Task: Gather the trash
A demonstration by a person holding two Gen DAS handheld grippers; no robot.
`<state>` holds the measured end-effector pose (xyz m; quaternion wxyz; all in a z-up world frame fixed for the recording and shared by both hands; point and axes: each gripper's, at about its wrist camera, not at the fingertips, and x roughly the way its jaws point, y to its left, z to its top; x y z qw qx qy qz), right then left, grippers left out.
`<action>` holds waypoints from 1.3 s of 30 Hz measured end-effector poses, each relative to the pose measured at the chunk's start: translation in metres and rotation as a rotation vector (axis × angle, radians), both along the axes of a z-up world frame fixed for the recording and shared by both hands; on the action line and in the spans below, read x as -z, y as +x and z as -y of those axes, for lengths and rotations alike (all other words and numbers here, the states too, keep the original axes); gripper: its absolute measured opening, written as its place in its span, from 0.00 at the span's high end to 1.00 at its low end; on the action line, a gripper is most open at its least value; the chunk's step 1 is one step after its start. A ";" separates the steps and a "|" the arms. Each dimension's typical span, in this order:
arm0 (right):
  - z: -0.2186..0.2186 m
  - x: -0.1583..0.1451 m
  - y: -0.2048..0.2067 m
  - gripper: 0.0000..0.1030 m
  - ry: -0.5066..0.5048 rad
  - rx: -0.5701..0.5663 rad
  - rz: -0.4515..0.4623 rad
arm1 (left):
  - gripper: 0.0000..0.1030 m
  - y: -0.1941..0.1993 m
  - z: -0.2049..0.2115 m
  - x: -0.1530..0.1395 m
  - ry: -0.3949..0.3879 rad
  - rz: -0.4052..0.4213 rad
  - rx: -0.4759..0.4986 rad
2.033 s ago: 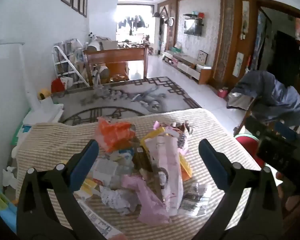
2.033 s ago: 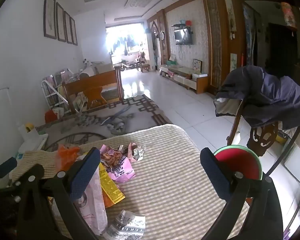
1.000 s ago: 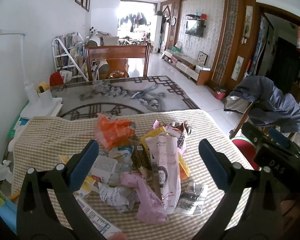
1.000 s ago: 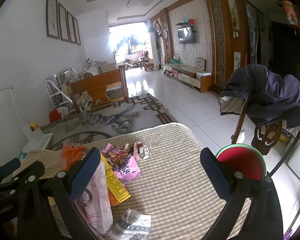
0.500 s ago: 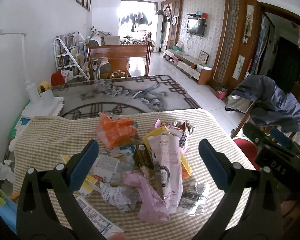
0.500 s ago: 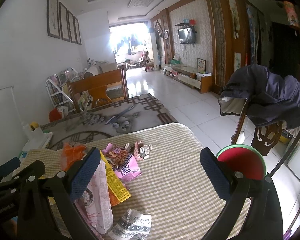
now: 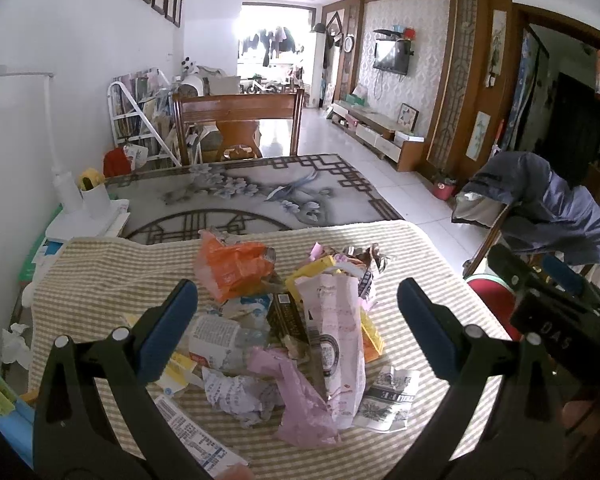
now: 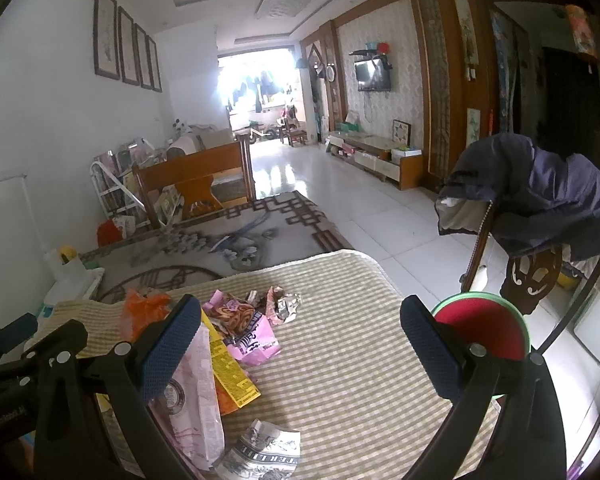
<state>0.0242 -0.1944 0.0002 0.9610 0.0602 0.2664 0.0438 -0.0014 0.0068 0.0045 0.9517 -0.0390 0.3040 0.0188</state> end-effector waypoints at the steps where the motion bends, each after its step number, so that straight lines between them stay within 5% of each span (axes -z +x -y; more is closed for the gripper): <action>1: 0.000 -0.001 -0.001 0.07 0.001 0.002 0.000 | 0.05 0.000 0.000 -0.001 0.001 0.000 0.001; 39: 0.000 -0.002 -0.005 0.07 -0.014 0.020 0.007 | 0.05 -0.001 -0.006 0.002 -0.005 -0.013 0.002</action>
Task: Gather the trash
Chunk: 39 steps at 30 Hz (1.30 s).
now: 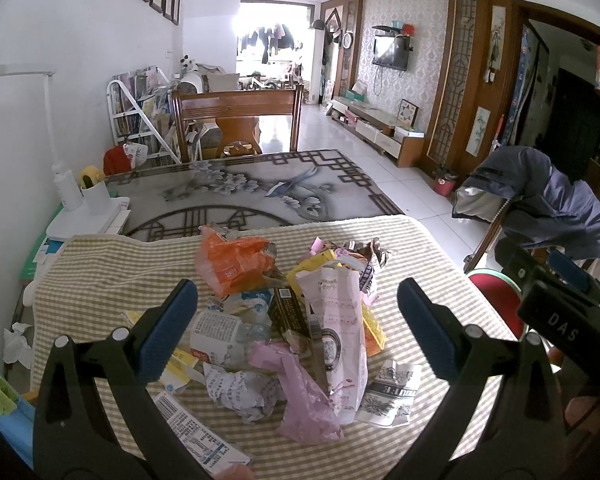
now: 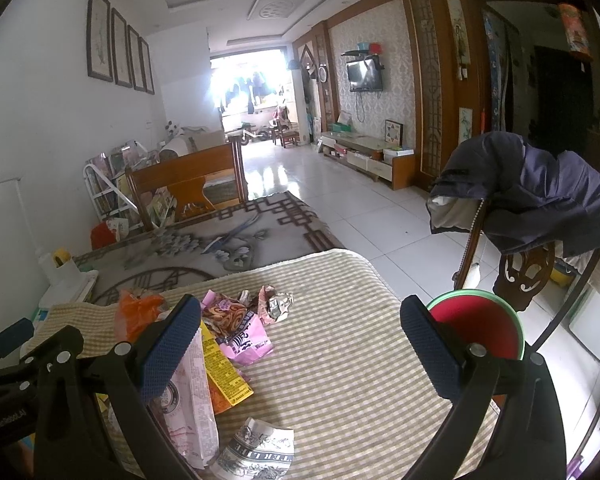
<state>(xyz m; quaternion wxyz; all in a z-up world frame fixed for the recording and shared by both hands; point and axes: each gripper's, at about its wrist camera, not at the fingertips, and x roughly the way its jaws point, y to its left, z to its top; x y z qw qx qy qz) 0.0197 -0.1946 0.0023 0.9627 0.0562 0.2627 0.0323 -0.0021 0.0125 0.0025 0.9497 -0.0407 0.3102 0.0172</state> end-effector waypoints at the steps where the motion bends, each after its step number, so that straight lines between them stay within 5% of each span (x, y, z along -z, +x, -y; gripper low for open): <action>1: 0.000 0.000 0.000 0.07 0.000 0.000 0.000 | 0.05 0.000 0.000 0.000 0.000 0.000 0.000; 11: 0.000 0.005 0.001 0.07 0.000 -0.013 -0.018 | 0.05 -0.001 -0.001 0.005 0.000 -0.030 0.009; 16: 0.001 0.033 0.015 0.07 0.010 -0.119 -0.187 | 0.05 -0.015 -0.020 0.028 0.026 -0.099 0.012; 22: -0.004 0.075 0.020 0.07 0.060 -0.194 -0.406 | 0.05 -0.040 -0.072 0.084 -0.070 -0.297 -0.095; 27: -0.020 0.090 0.017 0.07 0.048 -0.227 -0.469 | 0.07 -0.047 -0.103 0.117 -0.228 -0.401 -0.183; 39: -0.029 0.114 0.022 0.07 0.014 -0.264 -0.592 | 0.07 -0.023 -0.109 0.147 -0.301 -0.481 -0.224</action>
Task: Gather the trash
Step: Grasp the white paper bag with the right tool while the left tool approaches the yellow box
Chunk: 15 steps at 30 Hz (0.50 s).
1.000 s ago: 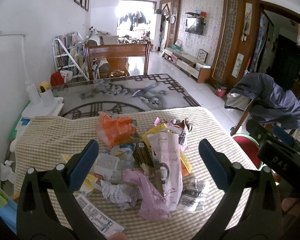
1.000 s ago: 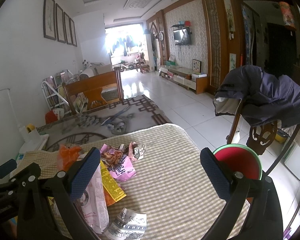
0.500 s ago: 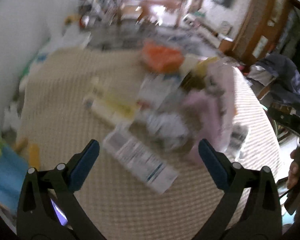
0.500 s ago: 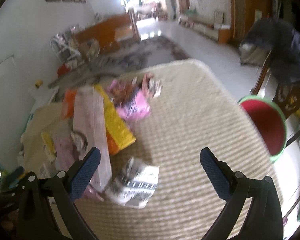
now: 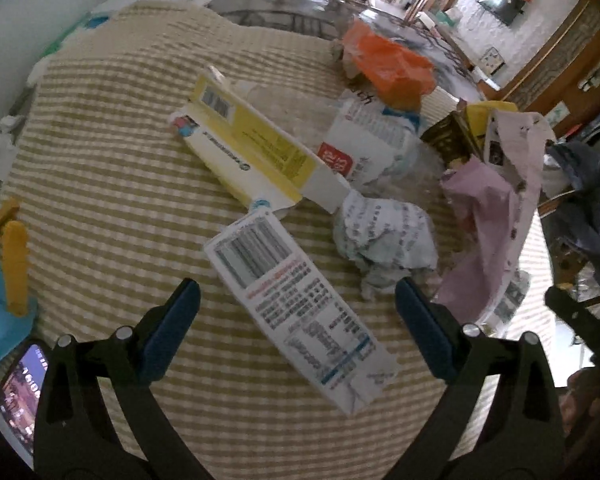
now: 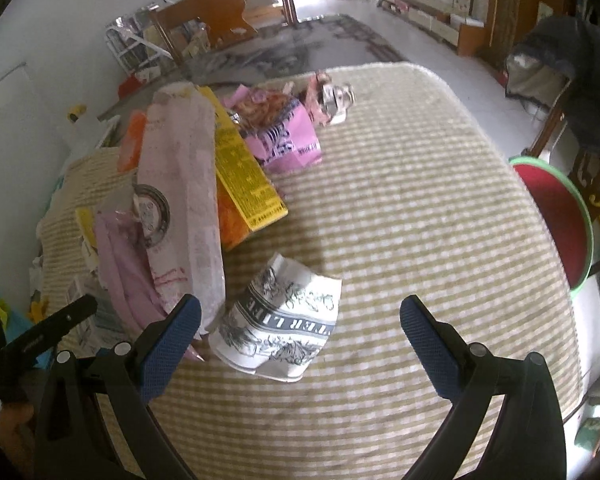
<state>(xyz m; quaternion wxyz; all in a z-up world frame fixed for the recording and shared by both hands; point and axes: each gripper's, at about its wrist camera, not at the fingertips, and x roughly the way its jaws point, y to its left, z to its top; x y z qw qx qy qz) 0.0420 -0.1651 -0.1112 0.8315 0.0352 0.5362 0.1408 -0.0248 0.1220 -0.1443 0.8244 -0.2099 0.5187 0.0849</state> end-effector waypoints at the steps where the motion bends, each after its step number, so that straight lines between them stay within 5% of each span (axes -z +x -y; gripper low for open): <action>1: 0.000 -0.001 0.000 0.07 -0.001 0.004 0.004 | 0.07 0.000 -0.001 0.001 -0.015 -0.004 0.003; 8: -0.034 -0.023 0.012 0.12 0.112 -0.095 0.046 | 0.13 -0.001 -0.009 -0.002 -0.051 0.014 0.005; 15: -0.078 0.003 0.041 0.22 0.031 -0.135 0.006 | 0.14 -0.005 -0.017 -0.016 -0.036 0.056 -0.015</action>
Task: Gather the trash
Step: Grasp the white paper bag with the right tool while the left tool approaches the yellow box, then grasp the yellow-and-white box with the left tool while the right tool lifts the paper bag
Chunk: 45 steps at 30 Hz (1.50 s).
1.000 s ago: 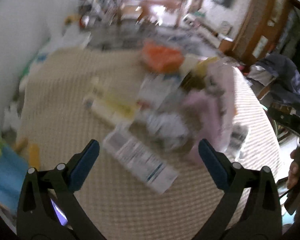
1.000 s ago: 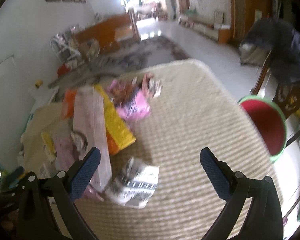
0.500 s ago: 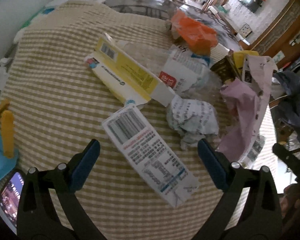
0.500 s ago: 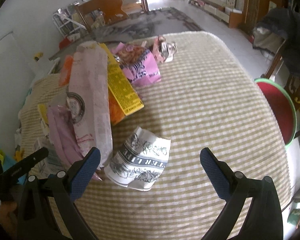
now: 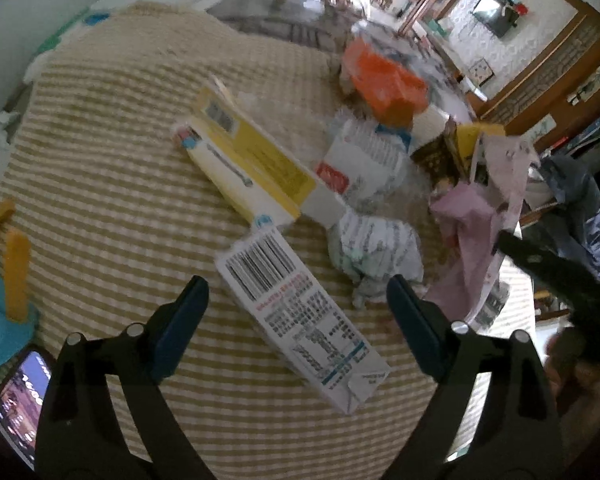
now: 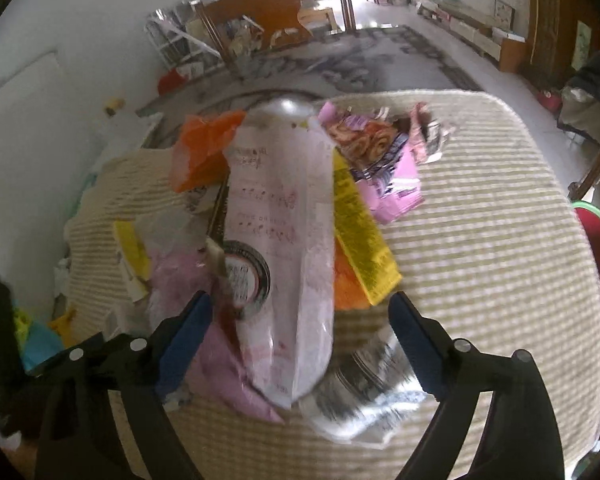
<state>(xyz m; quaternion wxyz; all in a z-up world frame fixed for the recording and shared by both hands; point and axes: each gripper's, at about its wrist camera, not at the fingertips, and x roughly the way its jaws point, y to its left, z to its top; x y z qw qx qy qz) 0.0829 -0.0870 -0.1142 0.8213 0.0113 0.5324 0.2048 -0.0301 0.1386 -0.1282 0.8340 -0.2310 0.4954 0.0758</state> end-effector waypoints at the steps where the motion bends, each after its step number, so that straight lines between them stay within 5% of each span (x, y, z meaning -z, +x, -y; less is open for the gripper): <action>1: -0.004 0.004 0.003 0.24 -0.046 0.003 0.009 | 0.14 -0.001 -0.003 -0.005 0.010 0.016 -0.010; 3: -0.006 0.003 0.003 0.29 -0.059 0.005 0.037 | 0.14 0.002 -0.010 -0.012 0.014 0.038 -0.031; 4: -0.005 0.000 0.003 0.42 -0.056 0.000 0.057 | 0.14 0.004 -0.014 -0.015 0.010 0.046 -0.041; 6: -0.004 -0.007 0.003 0.53 -0.027 -0.021 0.085 | 0.14 0.013 -0.024 -0.016 -0.001 0.051 -0.070; 18: 0.023 -0.042 -0.014 0.57 0.049 -0.001 0.165 | 0.14 0.074 -0.060 0.033 -0.109 -0.120 -0.218; 25: 0.046 -0.058 -0.024 0.57 0.084 0.033 0.208 | 0.61 0.077 -0.059 0.032 -0.124 -0.091 -0.214; 28: 0.061 -0.062 -0.025 0.57 0.103 0.048 0.218 | 0.63 0.068 -0.058 0.019 -0.091 -0.048 -0.227; 37: 0.133 -0.080 -0.007 0.57 0.177 0.099 0.257 | 0.64 0.046 0.012 -0.066 0.141 0.166 -0.194; 42: 0.201 -0.072 0.016 0.57 0.177 0.185 0.225 | 0.64 0.062 0.095 -0.110 0.204 0.292 -0.072; 45: 0.251 -0.061 0.031 0.57 0.143 0.258 0.197 | 0.63 0.082 0.153 -0.118 0.165 0.324 0.045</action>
